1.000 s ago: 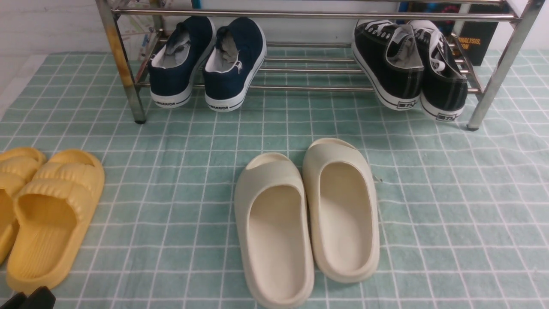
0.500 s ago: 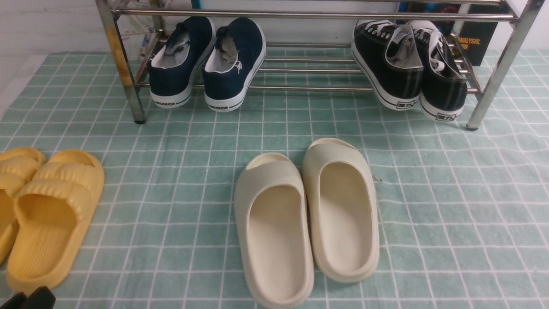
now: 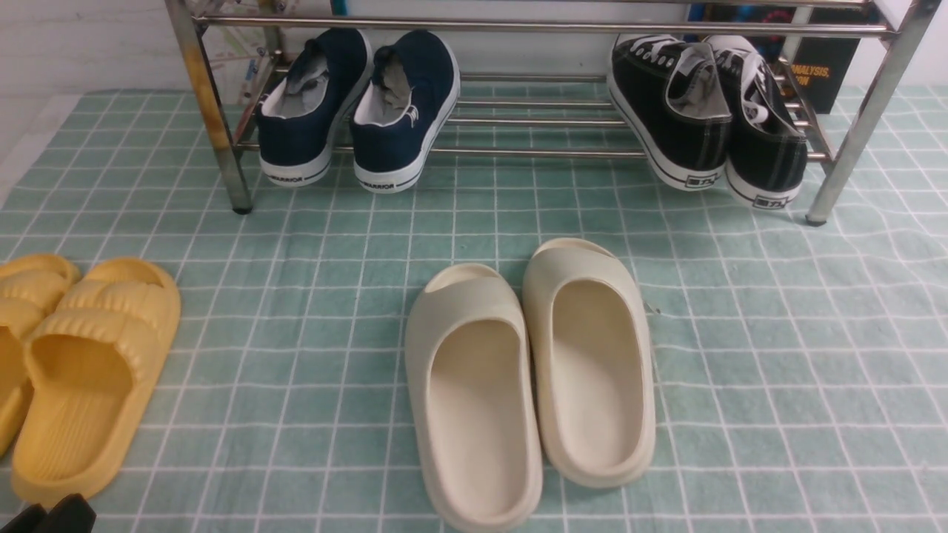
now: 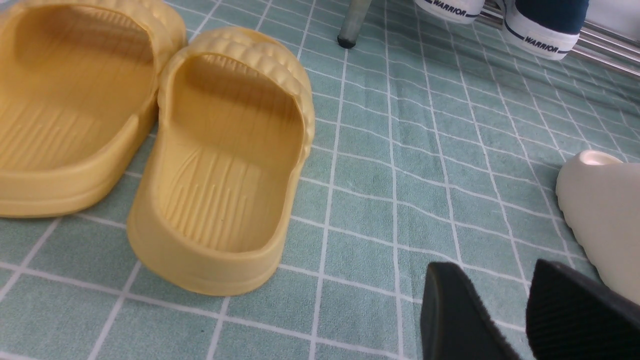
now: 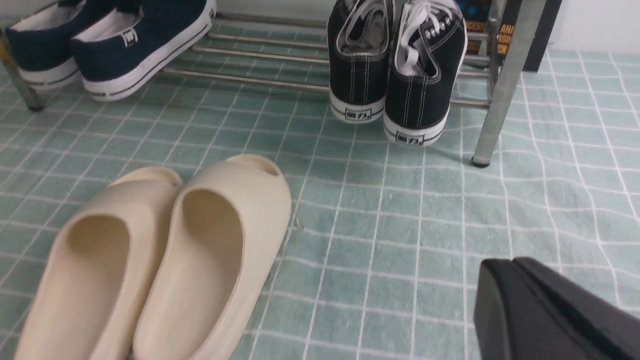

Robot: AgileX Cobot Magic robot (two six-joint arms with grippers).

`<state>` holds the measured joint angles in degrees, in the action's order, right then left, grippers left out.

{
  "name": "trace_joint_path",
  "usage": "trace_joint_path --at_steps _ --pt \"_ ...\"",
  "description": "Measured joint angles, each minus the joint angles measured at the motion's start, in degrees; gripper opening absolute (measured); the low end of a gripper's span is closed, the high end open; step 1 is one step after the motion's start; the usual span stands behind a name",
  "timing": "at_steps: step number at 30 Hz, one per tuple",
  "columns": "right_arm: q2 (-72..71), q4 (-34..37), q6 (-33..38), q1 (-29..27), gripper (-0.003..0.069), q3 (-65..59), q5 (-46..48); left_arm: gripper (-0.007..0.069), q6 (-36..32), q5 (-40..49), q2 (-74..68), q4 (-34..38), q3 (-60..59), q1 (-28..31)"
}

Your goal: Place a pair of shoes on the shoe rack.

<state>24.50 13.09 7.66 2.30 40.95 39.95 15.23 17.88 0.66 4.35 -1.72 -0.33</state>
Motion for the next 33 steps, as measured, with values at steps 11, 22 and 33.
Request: trace_joint_path --at_steps 11,22,33 --pt "-16.92 -9.77 -5.12 -3.92 -0.0003 -35.22 -37.28 0.0240 0.00 0.00 0.00 0.00 0.00 0.00" --pt "-25.09 -17.82 -19.40 -6.10 -0.0003 -42.42 -23.64 0.0240 0.00 0.02 0.00 0.00 0.00 0.00" --pt "-25.09 -17.88 -19.16 -3.00 -0.0003 -42.24 -19.47 0.0240 0.00 0.02 0.00 0.00 0.00 0.00"
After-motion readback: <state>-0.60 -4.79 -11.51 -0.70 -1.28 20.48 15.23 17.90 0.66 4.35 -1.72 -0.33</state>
